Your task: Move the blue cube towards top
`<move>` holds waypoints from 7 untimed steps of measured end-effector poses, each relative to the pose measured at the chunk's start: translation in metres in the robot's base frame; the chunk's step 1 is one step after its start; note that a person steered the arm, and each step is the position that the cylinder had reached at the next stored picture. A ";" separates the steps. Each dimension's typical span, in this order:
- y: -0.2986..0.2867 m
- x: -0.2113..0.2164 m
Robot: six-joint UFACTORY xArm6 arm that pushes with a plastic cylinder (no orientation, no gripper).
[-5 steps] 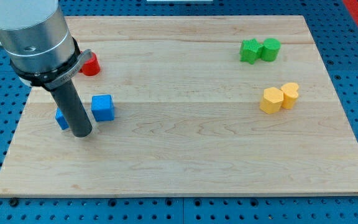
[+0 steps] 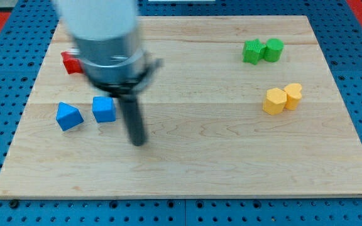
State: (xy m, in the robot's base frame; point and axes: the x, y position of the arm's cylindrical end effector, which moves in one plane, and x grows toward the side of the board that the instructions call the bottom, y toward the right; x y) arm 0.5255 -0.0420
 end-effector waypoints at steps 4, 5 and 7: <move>-0.109 -0.024; -0.108 -0.049; -0.117 -0.089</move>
